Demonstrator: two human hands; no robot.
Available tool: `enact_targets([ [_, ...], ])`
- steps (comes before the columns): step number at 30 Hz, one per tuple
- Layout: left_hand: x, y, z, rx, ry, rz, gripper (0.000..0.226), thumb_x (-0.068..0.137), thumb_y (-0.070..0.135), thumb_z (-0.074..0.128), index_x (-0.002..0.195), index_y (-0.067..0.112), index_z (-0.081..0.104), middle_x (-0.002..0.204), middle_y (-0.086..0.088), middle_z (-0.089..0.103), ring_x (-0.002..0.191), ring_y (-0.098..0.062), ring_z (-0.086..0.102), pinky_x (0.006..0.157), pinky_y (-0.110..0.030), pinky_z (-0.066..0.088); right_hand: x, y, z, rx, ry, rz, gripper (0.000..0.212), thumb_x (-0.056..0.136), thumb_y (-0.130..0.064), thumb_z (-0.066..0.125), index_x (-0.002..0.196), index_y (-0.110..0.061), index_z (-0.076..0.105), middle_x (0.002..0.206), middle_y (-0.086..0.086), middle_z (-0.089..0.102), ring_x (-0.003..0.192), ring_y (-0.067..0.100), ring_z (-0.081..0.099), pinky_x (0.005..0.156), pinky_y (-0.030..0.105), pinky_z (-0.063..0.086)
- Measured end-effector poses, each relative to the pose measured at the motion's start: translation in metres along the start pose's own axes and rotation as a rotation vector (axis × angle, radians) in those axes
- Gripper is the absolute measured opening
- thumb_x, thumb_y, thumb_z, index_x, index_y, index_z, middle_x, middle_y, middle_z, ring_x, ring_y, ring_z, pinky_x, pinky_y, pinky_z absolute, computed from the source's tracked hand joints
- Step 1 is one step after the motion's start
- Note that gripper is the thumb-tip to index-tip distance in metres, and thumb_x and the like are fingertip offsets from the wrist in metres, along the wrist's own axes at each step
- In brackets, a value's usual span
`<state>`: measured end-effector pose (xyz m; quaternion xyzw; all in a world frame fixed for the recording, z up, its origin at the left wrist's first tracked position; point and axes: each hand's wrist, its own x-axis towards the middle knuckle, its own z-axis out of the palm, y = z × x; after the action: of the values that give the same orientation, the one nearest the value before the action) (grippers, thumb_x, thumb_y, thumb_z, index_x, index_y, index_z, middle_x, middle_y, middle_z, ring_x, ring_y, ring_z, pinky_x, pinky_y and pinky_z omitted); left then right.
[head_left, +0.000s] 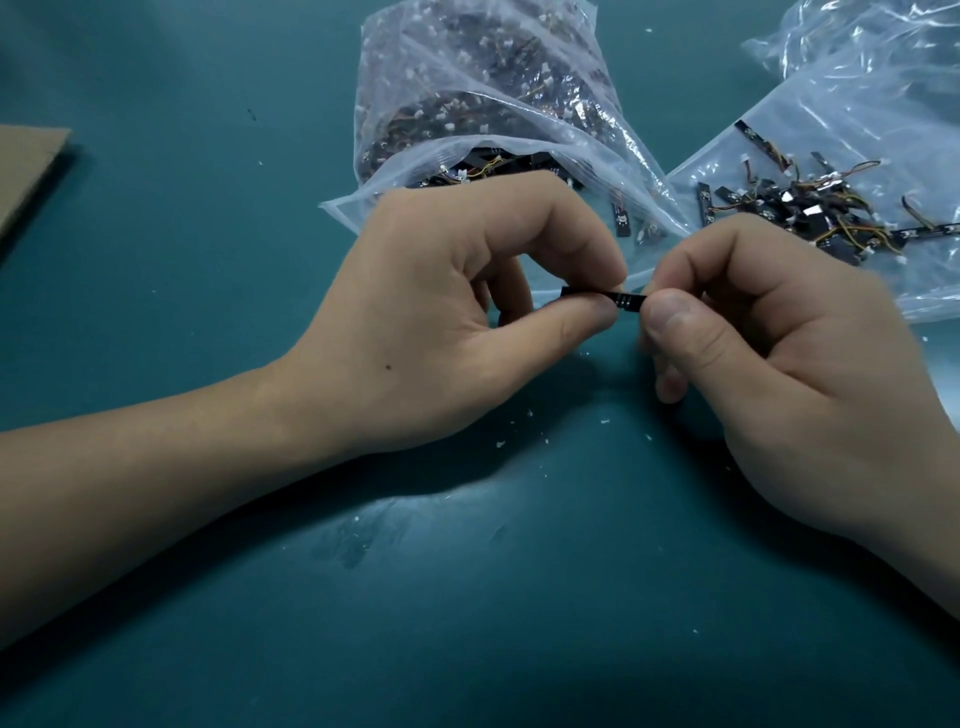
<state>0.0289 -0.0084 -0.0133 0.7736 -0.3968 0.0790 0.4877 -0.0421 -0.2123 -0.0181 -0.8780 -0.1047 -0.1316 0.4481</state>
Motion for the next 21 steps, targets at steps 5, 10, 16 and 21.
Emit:
enact_targets([
  [5, 0.0032, -0.0019, -0.0022, 0.047, -0.032, -0.086, 0.009, 0.091, 0.025, 0.078, 0.094, 0.021, 0.071, 0.079, 0.011, 0.063, 0.062, -0.018, 0.055, 0.058, -0.022, 0.043, 0.0012, 0.0002, -0.0005, 0.034, 0.011, 0.003, 0.008, 0.100, -0.035, 0.056, 0.093, -0.031, 0.058, 0.074, 0.000, 0.064, 0.061, 0.021, 0.064, 0.057, 0.030, 0.048],
  [10, 0.0039, -0.0010, -0.0006, 0.086, -0.091, -0.103, 0.009, 0.093, 0.025, 0.072, 0.088, 0.027, 0.065, 0.072, 0.011, 0.056, 0.064, -0.016, 0.050, 0.060, -0.022, 0.042, 0.0009, 0.0014, -0.0005, -0.008, -0.013, 0.013, 0.008, 0.100, -0.038, 0.056, 0.094, -0.033, 0.057, 0.073, 0.001, 0.064, 0.062, 0.022, 0.064, 0.056, 0.028, 0.047],
  [16, 0.0039, -0.0006, -0.0014, 0.108, -0.081, -0.075, 0.008, 0.093, 0.024, 0.072, 0.089, 0.024, 0.065, 0.076, 0.013, 0.056, 0.067, -0.017, 0.051, 0.063, -0.022, 0.043, 0.0020, 0.0006, -0.0007, 0.048, -0.021, 0.008, 0.009, 0.098, -0.036, 0.059, 0.092, -0.029, 0.061, 0.073, 0.001, 0.065, 0.059, 0.020, 0.064, 0.054, 0.029, 0.049],
  [21, 0.0047, -0.0024, -0.0014, 0.078, -0.103, -0.081, 0.007, 0.094, 0.020, 0.071, 0.089, 0.021, 0.066, 0.075, 0.013, 0.056, 0.068, -0.010, 0.051, 0.064, -0.017, 0.042, 0.0016, -0.0004, -0.0006, 0.109, -0.042, 0.028, 0.010, 0.096, -0.037, 0.060, 0.093, -0.027, 0.062, 0.073, -0.004, 0.070, 0.055, 0.018, 0.061, 0.052, 0.029, 0.050],
])
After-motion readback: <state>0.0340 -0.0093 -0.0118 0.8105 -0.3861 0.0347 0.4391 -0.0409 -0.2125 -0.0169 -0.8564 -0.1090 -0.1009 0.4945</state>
